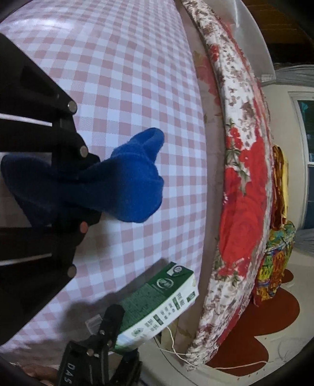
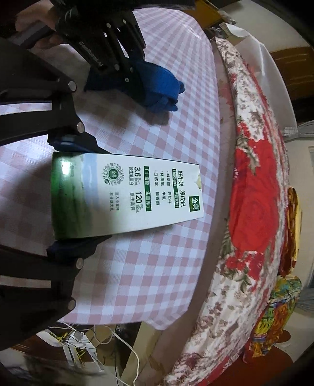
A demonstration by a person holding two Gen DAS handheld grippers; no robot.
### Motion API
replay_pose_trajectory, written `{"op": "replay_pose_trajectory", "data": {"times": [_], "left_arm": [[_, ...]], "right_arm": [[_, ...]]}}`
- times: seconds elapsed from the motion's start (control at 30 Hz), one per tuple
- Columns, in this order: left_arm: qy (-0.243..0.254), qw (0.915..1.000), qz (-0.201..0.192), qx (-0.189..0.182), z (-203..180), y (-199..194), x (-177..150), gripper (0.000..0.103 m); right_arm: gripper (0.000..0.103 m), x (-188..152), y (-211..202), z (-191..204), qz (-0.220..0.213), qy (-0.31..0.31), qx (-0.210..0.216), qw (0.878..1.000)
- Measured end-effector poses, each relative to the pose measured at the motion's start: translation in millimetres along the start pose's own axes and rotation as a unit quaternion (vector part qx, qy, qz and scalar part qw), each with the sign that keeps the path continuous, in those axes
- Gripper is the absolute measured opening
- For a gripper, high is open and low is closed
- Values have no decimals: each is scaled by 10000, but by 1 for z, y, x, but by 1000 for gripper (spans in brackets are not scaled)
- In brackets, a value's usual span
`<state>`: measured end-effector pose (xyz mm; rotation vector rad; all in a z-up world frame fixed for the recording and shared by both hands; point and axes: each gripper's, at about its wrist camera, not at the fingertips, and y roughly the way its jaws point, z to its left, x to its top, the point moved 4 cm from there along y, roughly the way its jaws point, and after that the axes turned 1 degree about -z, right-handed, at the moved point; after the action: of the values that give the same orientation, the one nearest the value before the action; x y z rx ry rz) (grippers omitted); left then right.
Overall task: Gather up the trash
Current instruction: 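Carry the blue glove and green milk carton over the black bin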
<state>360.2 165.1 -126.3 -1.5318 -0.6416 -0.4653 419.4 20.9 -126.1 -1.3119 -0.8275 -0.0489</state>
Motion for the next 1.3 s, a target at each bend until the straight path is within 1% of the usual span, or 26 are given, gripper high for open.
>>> {"op": "replay_pose_trajectory", "data": {"times": [0.17,0.4,0.77,0.97,1.13,1.3], "left_arm": [[47,9999,-101,-49,-6,-30,-9,20],[26,9997,-238,-21,-14,-71,-30,20],[-54,9993,-365,11,-17,-127,-62,20],[21,9987,-500,-80,-29,-155,-73,20],[101,9982,-572,-166,-45,-171,-82,20],[164,9978,-589,-247,-60,-183,-93,20]], "right_arm": [[57,-10,-36,-6,-157,26,74,9998],[57,-38,-85,-11,-264,22,107,9996],[57,-77,-154,4,-507,-81,278,9983],[57,-97,-191,14,-638,-206,321,9972],[58,-115,-215,8,-708,-154,260,9970],[58,-137,-233,-10,-732,-18,95,9973]]}}
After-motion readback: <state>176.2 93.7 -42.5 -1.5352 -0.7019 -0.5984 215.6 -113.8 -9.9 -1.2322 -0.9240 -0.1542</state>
